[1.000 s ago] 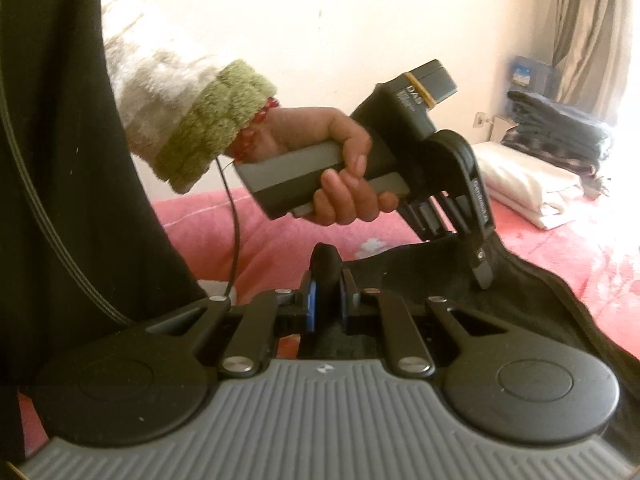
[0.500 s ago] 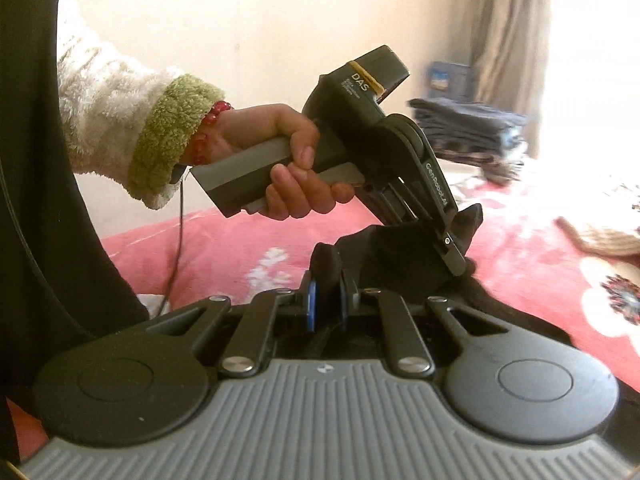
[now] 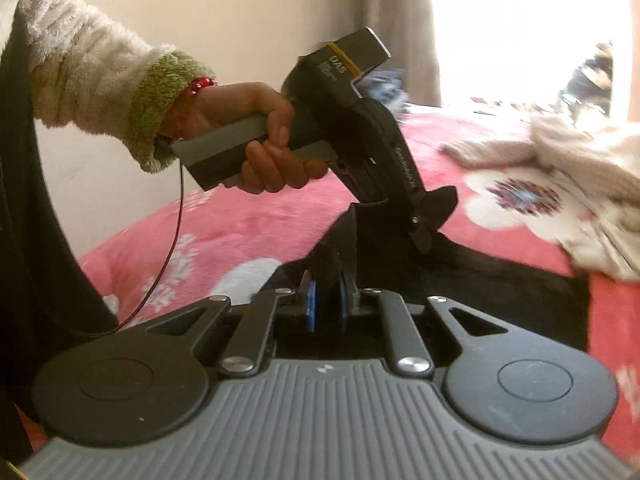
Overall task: Fold clothes
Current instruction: 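Pinch the black shirt edge with the left gripper while the right gripper grasps beside it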
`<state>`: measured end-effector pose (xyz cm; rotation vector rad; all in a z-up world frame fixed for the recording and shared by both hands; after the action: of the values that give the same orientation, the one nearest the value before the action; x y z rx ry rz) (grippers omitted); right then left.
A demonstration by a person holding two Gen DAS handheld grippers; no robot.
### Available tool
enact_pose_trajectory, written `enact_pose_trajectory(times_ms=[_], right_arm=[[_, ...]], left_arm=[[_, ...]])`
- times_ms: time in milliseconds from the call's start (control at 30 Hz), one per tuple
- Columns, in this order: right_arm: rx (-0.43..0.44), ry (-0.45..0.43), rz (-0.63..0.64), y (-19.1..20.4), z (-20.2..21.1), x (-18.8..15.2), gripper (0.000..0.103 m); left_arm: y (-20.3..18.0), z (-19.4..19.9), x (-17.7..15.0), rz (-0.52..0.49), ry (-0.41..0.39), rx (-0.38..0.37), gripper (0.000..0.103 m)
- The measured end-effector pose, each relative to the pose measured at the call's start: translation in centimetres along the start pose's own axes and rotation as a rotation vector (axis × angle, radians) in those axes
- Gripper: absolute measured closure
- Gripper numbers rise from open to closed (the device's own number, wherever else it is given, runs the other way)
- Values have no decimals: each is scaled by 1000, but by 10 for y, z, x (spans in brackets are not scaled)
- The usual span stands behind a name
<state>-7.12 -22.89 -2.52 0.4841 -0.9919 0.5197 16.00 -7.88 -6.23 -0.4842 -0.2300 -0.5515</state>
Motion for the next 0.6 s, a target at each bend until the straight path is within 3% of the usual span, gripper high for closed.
enact_pose_trajectory(times_ms=[100,267,600], right_arm=[[-66,-8,-86,-20,10,-8,94],[-160,-5,-247,-52,27,-22,94],[-312,12,-392,-71,61,-48,95]], left_arm=[[-13,-18,16,-17,32,17,93],[-19,-46,26,37,60,21,92],[-17,-50,25,123,10,-12,92]])
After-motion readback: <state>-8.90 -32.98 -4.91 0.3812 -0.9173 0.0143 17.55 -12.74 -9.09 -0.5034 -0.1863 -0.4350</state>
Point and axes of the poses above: each gripper's, at about its wrist camera, not at the fingertips, and z roughly against the way its jaws point, y to its left, x to its top, the point moved 1 cm from there along -z, roughly the way its jaws point, and after that the axes turned 3 degrees about -y, right-handed, at the moved point
